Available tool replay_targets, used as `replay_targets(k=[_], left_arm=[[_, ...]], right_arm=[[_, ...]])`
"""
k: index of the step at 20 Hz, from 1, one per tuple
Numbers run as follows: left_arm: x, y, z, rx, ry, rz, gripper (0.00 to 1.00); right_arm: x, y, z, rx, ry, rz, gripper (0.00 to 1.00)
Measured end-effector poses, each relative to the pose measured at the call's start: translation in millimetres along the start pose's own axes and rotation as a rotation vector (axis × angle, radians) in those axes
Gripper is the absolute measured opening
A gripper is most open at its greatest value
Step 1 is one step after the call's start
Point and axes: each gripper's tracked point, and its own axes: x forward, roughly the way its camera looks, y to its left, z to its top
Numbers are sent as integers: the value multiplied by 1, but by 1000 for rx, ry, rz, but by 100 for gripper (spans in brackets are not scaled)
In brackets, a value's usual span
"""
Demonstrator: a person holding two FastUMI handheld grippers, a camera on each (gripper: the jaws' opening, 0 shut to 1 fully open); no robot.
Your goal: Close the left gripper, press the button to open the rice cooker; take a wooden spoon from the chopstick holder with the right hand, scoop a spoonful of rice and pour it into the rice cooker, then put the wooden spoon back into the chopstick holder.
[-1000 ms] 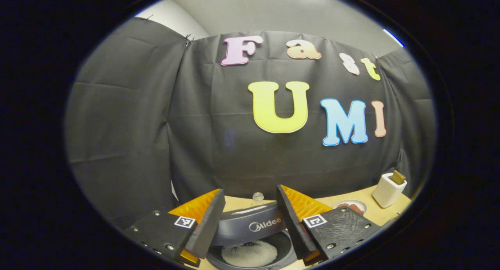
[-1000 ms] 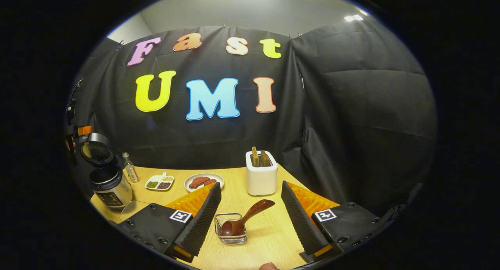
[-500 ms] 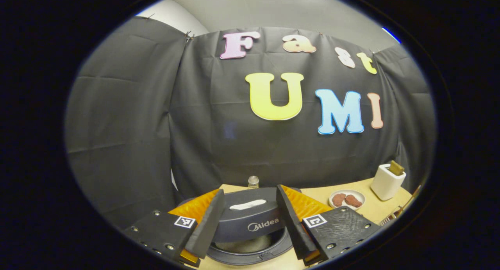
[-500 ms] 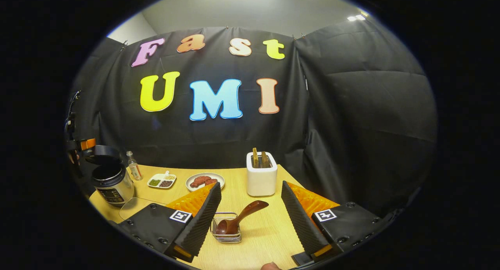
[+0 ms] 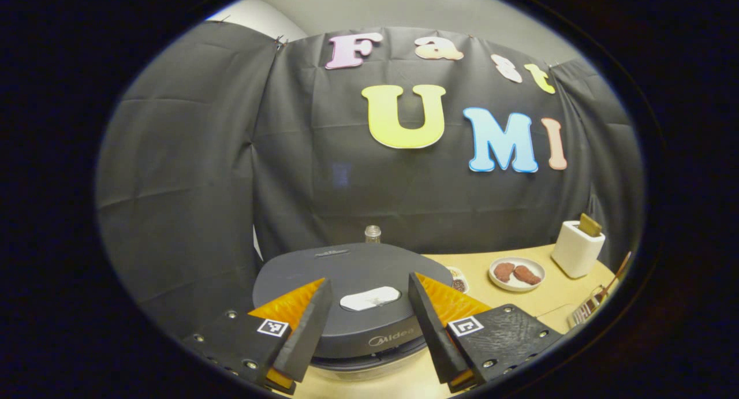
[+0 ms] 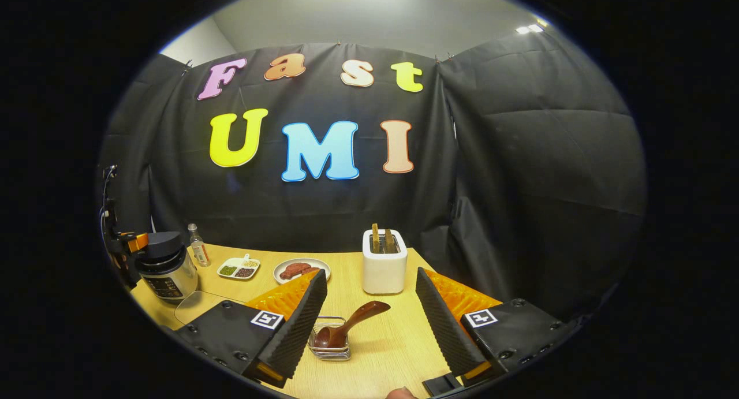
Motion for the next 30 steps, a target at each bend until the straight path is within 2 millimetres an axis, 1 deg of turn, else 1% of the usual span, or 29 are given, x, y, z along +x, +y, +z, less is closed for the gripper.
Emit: replay_targets(k=[3, 5, 7, 9, 10, 13, 17, 18, 19, 20, 21, 22, 23, 24, 25, 26, 27, 30], left_arm=[[1, -1, -8, 6, 4, 5, 84], [1, -2, -14, 19, 4, 7, 86], [3, -3, -19, 21, 11, 11, 85], [1, -6, -29, 31, 24, 14, 84], [1, -6, -30, 39, 11, 16, 86], [0, -4, -26, 33, -6, 16, 84], [0, -6, -36, 33, 9, 27, 87], [1, -5, -34, 32, 7, 29, 87], [2, -7, -37, 40, 17, 25, 87], [2, -8, -46, 39, 43, 27, 88], [3, -7, -41, 48, 21, 24, 87], [1, -7, -46, 41, 41, 29, 88], [1, -6, -37, 36, 24, 32, 88], [1, -6, -36, 30, 41, 35, 87], [-2, -8, -28, 21, 44, 36, 86], [-9, -11, -16, 9, 23, 41, 85], [-20, -14, 2, -4, -17, 40, 83], [-70, -38, 50, 17, -124, 18, 83]], right_arm=[[1, -1, -2, 11, 6, -5, 98], [0, 0, -4, 9, 8, -7, 98], [1, 1, -5, 7, 9, -9, 98], [1, 1, -6, 12, 10, -9, 98], [1, 2, -7, 13, 11, -9, 98], [2, 1, -8, 13, 12, -14, 98], [2, 4, -9, 22, 16, -13, 98], [2, 5, -9, 23, 15, -10, 98], [3, 7, -9, 23, 14, -5, 98], [3, 9, -10, 24, 13, 1, 98], [3, 12, -9, 26, 11, 9, 98], [2, 14, -10, 28, 10, 18, 98], [2, 17, -8, 33, 6, 29, 98], [1, 19, -5, 38, 0, 41, 98], [-1, 21, -1, 40, -9, 53, 98], [-4, 23, 3, 39, -21, 67, 98], [-6, 24, 8, 36, -34, 79, 98], [-16, 26, 20, 42, -68, 124, 98]])
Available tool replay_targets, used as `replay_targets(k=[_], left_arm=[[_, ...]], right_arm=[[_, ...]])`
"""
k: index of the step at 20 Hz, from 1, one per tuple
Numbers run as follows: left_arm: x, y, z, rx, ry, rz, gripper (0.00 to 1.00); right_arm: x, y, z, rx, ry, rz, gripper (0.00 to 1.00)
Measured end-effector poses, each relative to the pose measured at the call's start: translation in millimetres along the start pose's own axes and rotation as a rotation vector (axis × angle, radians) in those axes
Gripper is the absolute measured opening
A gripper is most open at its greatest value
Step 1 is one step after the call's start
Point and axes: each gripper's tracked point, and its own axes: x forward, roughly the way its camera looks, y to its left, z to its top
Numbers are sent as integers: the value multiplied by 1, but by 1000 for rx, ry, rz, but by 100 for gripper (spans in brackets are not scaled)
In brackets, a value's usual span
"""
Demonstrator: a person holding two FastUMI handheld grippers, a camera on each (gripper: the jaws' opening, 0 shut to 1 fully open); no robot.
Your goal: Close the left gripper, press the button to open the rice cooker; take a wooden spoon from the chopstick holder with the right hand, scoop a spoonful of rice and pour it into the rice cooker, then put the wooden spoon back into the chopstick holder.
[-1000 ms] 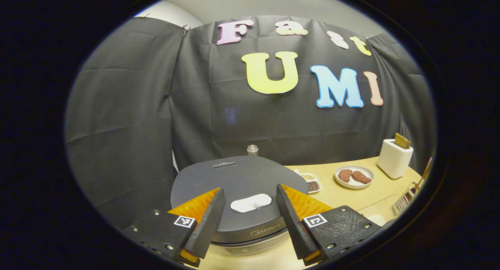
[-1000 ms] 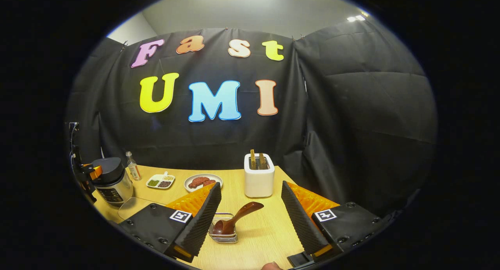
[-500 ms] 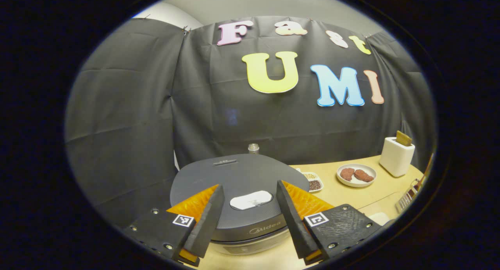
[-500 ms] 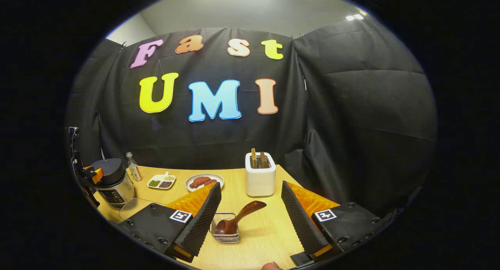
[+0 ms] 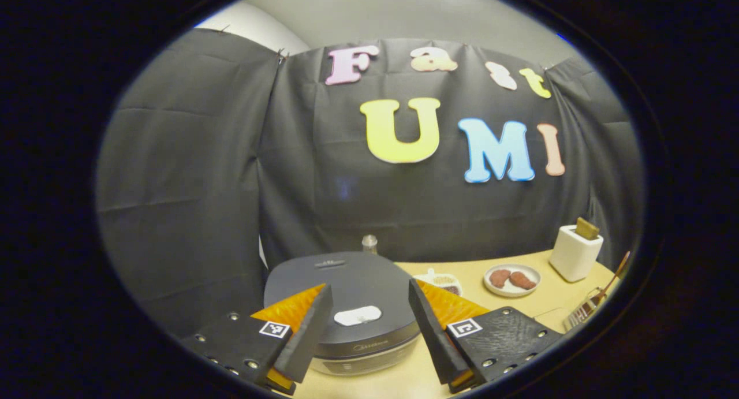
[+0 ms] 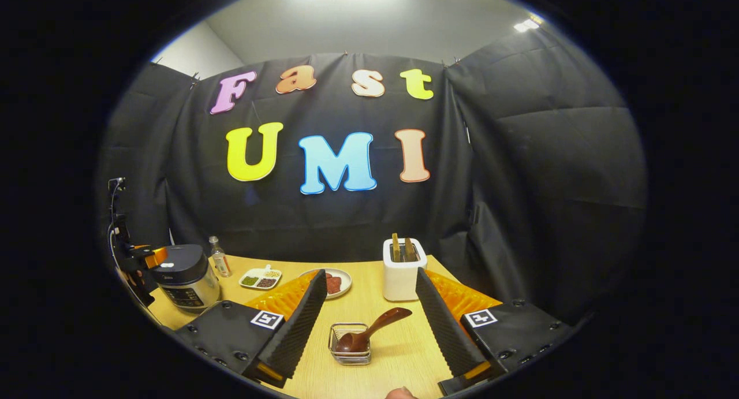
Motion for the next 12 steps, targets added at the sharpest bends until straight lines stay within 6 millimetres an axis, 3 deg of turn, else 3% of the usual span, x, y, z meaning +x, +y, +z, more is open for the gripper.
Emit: replay_targets(k=[3, 7, 12], left_arm=[[-49, -25, 43, 28, -70, -29, 82], [-107, -40, 70, 10, -108, -43, 83], [-154, -27, 101, 36, -168, -32, 82]], right_arm=[[-8, 0, 6, 14, -38, 42, 98], [-23, 1, 3, 24, -46, 85, 98], [-41, 13, 13, 23, -74, 104, 98]])
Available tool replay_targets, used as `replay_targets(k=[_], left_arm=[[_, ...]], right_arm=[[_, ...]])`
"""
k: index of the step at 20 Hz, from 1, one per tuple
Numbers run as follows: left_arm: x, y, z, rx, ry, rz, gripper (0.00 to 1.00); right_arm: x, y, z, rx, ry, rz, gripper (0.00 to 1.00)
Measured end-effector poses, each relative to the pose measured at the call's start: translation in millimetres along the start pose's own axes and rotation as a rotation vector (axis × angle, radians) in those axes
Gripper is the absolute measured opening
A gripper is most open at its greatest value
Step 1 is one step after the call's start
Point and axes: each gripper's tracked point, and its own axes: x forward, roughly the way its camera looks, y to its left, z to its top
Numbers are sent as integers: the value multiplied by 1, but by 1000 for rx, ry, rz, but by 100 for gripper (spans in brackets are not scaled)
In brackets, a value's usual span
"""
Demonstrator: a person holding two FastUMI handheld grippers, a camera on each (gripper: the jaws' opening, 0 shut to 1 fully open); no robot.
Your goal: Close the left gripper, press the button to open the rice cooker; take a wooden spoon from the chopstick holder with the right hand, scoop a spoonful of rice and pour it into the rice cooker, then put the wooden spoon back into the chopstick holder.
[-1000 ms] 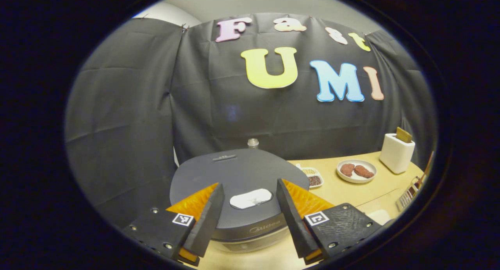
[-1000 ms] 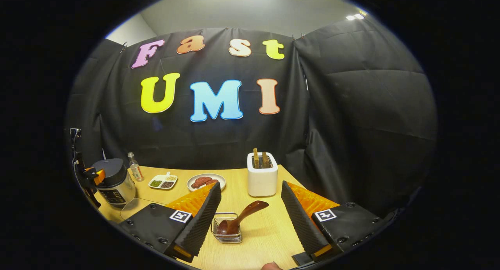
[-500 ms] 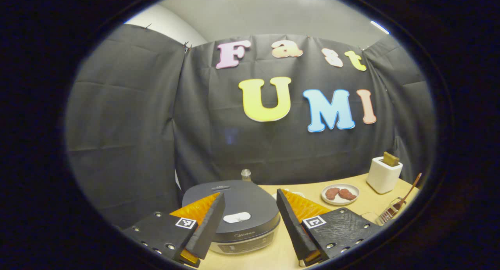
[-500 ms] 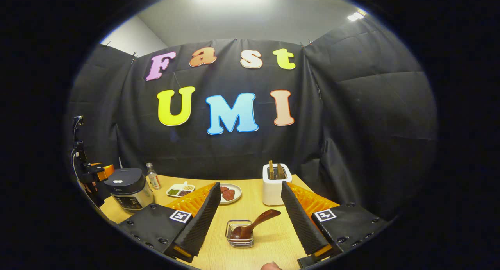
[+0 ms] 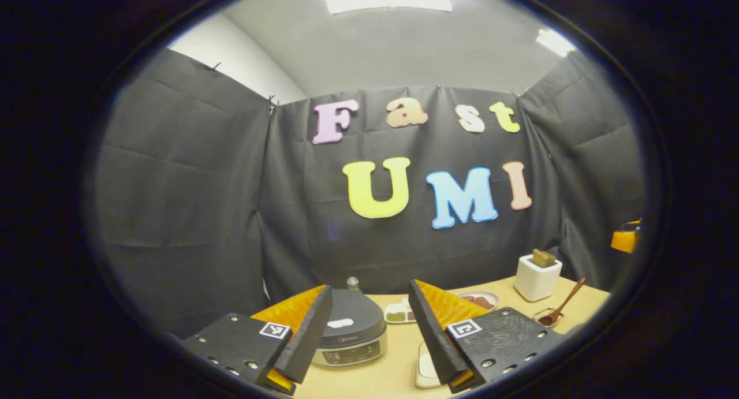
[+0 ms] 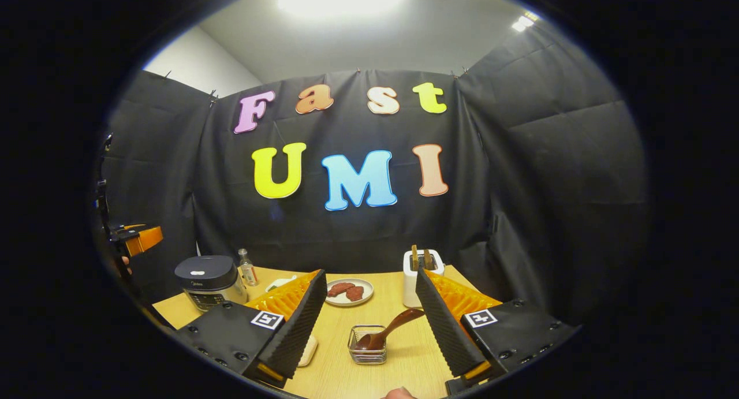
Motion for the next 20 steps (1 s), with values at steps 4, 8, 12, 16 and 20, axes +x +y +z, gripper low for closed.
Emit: replay_targets(k=[4, 8, 12, 16, 20], left_arm=[[-22, 23, 11, -19, -6, -7, 82], [-44, 49, 13, -15, -9, -11, 82], [-59, 64, 17, -15, -18, -9, 82], [-64, 68, 19, -18, -24, -17, 82], [-65, 67, 23, -5, -29, -26, 83]], right_arm=[[-14, 16, 11, 9, -18, -1, 98], [-26, 32, 18, 5, -34, -5, 98], [-34, 44, 25, 5, -53, -7, 98], [-38, 53, 31, -6, -74, -8, 98], [-43, 56, 34, -14, -87, -8, 98]])
